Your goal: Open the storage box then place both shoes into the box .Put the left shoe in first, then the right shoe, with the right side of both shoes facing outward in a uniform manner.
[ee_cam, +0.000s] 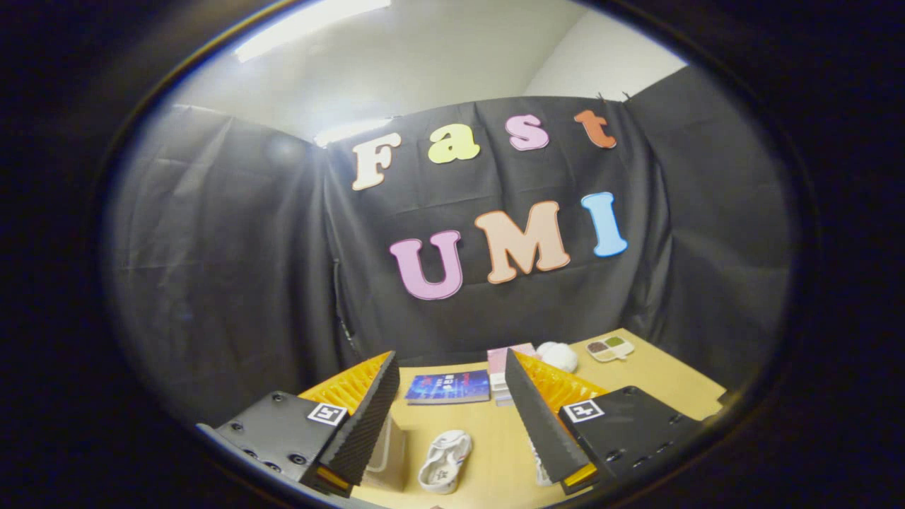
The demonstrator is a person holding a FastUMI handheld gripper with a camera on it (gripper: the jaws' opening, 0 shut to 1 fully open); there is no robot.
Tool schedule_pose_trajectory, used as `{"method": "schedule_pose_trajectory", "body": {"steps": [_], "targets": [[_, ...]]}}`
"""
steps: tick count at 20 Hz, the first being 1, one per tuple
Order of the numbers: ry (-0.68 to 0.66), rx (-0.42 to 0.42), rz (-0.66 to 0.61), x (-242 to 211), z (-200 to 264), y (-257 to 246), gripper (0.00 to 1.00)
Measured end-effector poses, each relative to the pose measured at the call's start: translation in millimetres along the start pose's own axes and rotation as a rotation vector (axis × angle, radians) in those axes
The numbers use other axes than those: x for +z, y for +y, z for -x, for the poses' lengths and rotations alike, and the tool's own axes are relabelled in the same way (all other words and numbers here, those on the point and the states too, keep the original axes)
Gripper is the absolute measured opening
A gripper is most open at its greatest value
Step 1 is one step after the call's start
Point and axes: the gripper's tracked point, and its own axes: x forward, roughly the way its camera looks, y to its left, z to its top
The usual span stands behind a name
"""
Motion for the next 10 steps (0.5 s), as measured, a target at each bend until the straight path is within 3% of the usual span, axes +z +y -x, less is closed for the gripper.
{"method": "schedule_pose_trajectory", "body": {"steps": [2,6,10], "targets": [[0.0,0.031,-0.109,-12.8,2.4,11.6,0.94],[-0.01,0.096,-0.477,-52.1,15.1,40.0,0.96],[-0.024,0.066,-0.807,-101.8,8.5,35.8,0.97]]}}
